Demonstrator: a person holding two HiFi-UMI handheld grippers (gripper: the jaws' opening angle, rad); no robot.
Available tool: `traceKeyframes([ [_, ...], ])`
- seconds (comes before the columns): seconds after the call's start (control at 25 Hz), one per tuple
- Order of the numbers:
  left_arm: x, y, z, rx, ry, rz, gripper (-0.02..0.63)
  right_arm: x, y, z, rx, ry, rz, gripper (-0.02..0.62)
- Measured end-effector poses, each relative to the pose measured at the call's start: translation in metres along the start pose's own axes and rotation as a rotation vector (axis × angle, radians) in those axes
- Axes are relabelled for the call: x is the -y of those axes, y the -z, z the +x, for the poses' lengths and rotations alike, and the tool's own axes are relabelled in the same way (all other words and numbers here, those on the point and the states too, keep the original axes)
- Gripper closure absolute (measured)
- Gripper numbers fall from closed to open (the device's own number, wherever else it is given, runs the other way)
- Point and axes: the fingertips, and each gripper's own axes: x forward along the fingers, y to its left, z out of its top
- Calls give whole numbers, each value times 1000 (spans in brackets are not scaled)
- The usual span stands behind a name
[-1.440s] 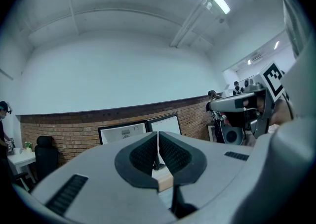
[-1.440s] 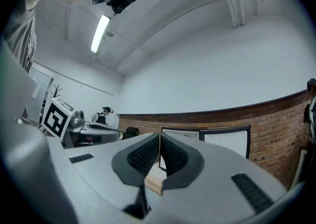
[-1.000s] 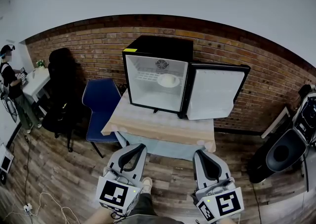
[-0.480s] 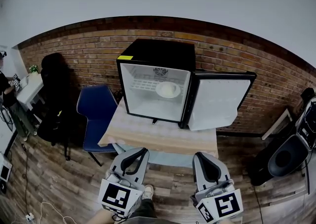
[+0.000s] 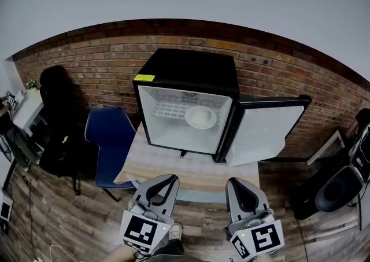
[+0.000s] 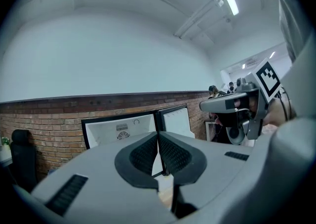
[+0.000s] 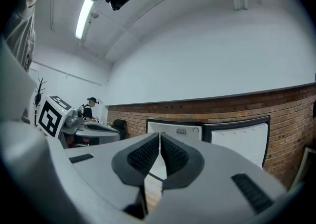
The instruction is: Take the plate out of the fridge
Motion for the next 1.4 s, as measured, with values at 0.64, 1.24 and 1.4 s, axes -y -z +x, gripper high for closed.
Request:
traceKeyframes([
  [0.64, -88, 8, 83, 20, 90, 3, 584, 26, -2, 111, -24, 83, 4, 565],
  [1.24, -108, 16, 123, -12, 105, -92, 584, 51, 4, 144, -44, 116, 9, 565],
  [1.4, -106, 17, 133, -6, 101, -115, 584, 61, 7, 146, -54, 103, 16, 565],
])
